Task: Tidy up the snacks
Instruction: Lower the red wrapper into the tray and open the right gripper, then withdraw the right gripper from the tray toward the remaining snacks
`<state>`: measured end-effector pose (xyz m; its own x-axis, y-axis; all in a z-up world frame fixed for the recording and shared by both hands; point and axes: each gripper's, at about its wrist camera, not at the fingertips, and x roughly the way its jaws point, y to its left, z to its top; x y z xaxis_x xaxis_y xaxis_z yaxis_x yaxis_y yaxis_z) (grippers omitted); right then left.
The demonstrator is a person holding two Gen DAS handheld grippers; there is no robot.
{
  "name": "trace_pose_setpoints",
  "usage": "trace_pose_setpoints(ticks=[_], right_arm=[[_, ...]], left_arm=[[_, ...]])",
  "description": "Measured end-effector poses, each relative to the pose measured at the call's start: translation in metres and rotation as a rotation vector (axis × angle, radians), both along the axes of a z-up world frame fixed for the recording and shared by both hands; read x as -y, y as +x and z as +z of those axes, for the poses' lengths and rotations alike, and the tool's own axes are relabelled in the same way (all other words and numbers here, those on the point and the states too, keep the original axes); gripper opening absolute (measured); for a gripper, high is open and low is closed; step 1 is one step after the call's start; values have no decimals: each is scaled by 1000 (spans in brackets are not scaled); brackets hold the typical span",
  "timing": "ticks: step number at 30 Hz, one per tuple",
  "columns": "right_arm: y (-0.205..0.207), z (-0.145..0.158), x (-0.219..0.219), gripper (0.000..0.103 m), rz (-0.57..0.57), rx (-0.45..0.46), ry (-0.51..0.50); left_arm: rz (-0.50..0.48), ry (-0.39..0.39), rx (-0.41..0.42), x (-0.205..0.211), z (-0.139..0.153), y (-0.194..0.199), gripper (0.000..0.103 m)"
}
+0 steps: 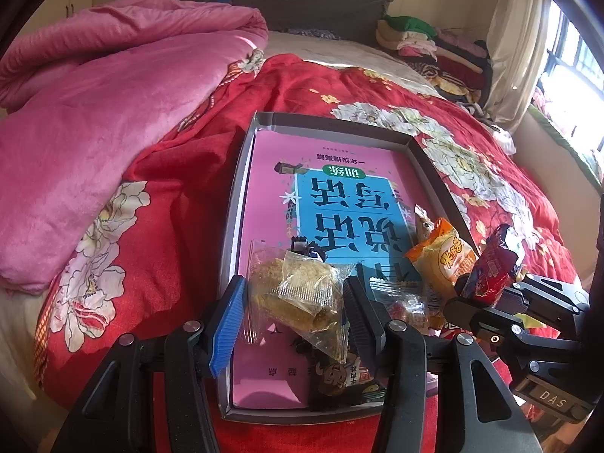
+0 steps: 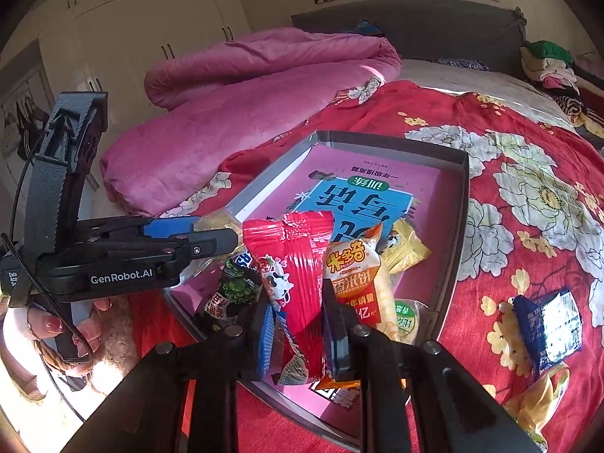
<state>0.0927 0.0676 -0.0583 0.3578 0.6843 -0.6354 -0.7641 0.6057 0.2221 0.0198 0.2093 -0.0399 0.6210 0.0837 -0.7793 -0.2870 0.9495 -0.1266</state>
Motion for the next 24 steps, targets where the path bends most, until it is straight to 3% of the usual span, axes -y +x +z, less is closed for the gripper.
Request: trace_pose_setpoints(ticks=[8,16,24], right_arm=[[-1,1,2,23,-2,1,-4],[-5,4,2,36,-2,13,-9],[-8,8,5,40,-11,25,-9]], left_arm=[[-18,2,9,4,1,0,55],[-27,7,12,6,2,1,55],[-54,9,21,12,2,1,56]])
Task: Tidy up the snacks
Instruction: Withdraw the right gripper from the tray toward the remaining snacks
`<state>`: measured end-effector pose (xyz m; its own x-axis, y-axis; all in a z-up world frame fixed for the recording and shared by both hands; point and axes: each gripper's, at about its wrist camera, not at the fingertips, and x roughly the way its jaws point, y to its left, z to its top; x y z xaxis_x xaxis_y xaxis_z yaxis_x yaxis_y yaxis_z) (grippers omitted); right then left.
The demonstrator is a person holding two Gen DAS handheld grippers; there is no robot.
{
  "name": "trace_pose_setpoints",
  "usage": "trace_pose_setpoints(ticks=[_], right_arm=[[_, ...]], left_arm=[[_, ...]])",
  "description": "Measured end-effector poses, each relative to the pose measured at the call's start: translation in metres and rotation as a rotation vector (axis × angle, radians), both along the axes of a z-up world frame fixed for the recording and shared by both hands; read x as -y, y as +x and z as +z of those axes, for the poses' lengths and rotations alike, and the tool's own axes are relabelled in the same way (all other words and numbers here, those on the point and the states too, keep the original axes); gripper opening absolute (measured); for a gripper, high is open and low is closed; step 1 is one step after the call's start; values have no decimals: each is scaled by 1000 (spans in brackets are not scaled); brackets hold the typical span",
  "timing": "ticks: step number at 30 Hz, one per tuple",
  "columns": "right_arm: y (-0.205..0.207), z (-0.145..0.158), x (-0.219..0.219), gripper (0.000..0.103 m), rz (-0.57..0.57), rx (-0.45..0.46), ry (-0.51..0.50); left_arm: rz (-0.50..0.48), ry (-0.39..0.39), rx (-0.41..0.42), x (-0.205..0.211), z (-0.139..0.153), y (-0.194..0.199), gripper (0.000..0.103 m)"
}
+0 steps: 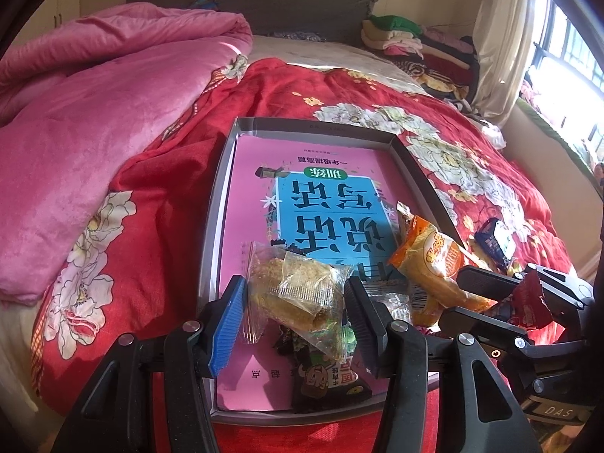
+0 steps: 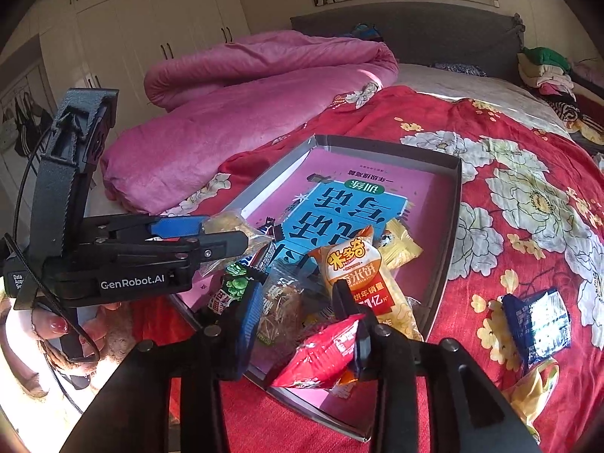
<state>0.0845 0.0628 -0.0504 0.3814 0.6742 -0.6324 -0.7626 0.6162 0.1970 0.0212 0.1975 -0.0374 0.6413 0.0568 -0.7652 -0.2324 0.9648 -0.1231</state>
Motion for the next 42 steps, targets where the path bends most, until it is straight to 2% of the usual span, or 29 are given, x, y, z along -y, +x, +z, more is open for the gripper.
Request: trace_pose_setpoints(ticks=[9,17,31,42], right_arm=[[-7,8,1,42,7,34,9],[-7,16,4,46,0,53,22],[4,25,21,48,-57,69,41],[20,39,56,51,-145,80,79]], left_arm=[[-50,73,-7,16,-1,3,56],[-71,94,-10,22,-1,3,57],[-66,77,-18,21,-3,4,60],[-82,80,-26,26,-4,5,64]])
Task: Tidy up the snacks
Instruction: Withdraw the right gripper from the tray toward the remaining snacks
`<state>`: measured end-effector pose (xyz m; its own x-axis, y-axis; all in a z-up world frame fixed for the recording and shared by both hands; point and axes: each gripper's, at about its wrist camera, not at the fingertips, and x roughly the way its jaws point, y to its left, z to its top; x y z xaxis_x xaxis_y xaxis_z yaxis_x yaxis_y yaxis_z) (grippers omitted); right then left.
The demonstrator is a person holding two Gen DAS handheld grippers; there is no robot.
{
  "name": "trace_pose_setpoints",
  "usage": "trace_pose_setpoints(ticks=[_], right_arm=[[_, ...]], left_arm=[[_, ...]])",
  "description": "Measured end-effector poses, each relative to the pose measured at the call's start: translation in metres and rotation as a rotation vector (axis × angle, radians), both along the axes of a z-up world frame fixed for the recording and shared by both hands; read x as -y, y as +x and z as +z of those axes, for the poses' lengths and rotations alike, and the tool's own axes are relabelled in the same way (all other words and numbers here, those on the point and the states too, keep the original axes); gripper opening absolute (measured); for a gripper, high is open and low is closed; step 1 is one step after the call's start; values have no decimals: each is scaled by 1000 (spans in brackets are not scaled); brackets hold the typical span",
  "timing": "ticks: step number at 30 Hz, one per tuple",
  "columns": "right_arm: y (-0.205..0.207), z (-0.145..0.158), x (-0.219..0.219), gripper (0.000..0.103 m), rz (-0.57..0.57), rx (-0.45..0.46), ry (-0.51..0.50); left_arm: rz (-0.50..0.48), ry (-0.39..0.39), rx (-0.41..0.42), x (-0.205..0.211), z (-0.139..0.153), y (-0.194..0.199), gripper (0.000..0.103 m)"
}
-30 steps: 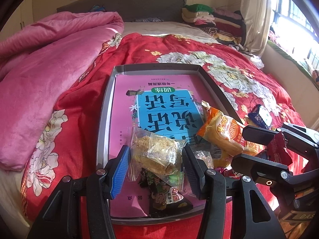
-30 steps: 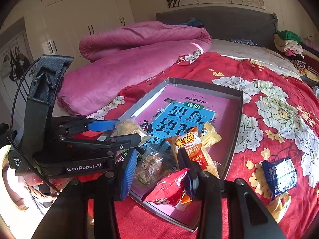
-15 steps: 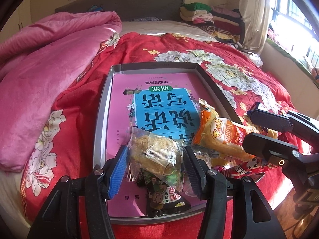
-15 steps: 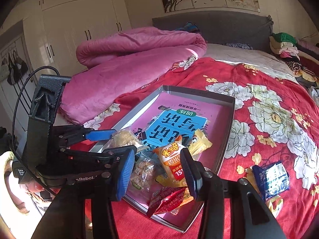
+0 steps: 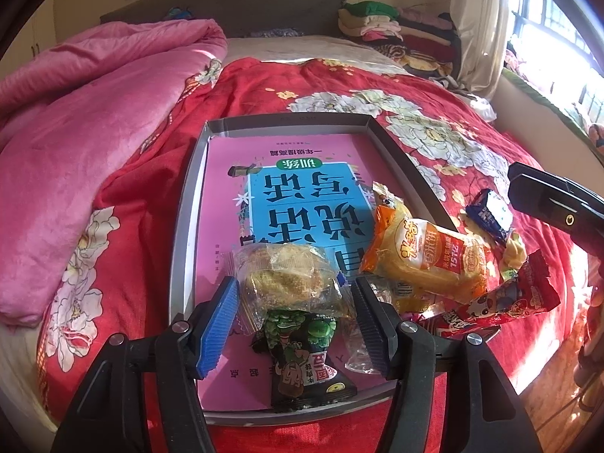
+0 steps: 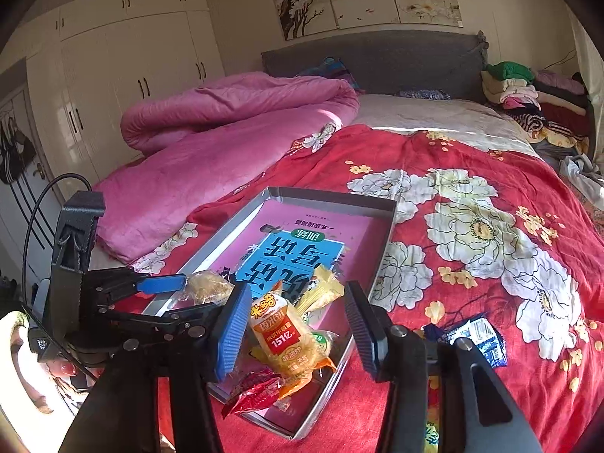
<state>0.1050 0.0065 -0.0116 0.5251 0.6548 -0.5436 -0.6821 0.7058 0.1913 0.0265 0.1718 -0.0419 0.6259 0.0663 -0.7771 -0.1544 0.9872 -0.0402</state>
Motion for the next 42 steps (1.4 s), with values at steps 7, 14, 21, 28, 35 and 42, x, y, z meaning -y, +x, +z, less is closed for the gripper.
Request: trace_pose_setpoints(ticks=[7,14,21,28,35,42], right_arm=[[4,5,22,52,-42,0,15],[2,9,37,57,-77,25,8],[-2,10,36,63,-68,46,0],[-12,5,27,69,-29,48,-20],[-22,4,20,73,2,55,-29],[-29,8,23,75,14,70,-29]], left_arm=[[8,-24,7,-4,2,-1,64],[22,-76,43,-11,9,-5,65],[31,-100,89,-13,18,-10,74],[46,-145,112,-18,23,-14,76],[71,-177,154,-23,32,-22,76],[69,-191,191,-17,45,-31,77]])
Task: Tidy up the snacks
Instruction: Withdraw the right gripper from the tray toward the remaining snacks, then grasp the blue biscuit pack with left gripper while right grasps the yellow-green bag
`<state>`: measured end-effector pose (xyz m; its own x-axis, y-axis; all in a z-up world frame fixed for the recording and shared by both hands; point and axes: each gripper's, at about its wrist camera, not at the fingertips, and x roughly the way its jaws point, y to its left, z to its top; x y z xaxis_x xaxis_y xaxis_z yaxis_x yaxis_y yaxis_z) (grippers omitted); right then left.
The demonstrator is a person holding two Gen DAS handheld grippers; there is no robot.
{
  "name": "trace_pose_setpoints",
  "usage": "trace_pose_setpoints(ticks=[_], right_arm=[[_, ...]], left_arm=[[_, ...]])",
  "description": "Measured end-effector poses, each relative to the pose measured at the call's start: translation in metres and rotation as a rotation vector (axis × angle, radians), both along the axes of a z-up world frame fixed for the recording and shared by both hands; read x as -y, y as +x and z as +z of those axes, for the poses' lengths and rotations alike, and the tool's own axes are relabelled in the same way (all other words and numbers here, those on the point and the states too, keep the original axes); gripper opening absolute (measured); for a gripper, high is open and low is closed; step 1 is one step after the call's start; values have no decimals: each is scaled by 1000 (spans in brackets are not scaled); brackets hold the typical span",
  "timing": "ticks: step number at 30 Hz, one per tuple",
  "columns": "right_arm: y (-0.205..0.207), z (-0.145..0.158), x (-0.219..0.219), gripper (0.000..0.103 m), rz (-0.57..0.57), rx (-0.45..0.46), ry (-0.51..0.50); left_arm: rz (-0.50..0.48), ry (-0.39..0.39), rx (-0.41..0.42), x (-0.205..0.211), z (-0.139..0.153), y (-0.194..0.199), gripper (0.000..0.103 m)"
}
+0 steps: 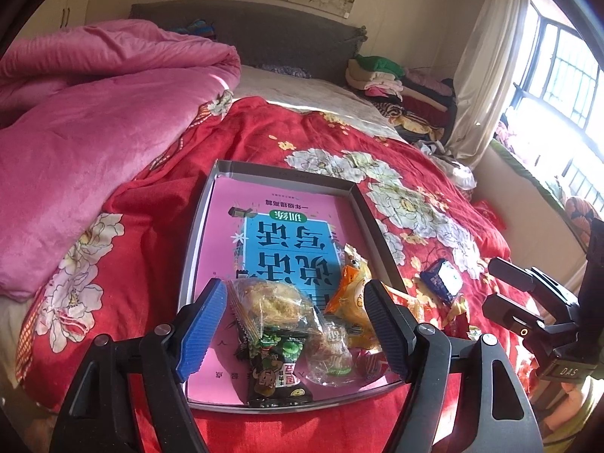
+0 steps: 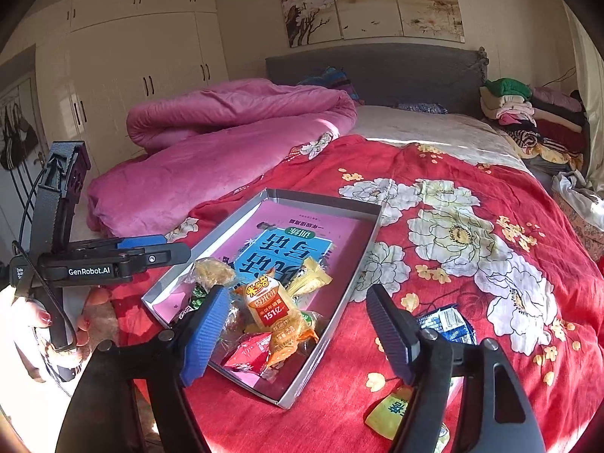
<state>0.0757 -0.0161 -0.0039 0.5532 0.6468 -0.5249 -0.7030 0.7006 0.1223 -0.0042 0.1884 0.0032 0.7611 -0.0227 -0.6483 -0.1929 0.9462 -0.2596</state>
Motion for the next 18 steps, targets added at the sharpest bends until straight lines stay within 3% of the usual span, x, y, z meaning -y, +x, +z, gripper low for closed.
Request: trace_pose_setpoints(ticks=[12,18], right_arm=[[-6,6,35,78,-51,39,-3],[-4,10,62,79,-108,45,17]], left_arm=[[-32,-71,23,18,16,-5,78],[-74,-51,23,41,25,-5,78]])
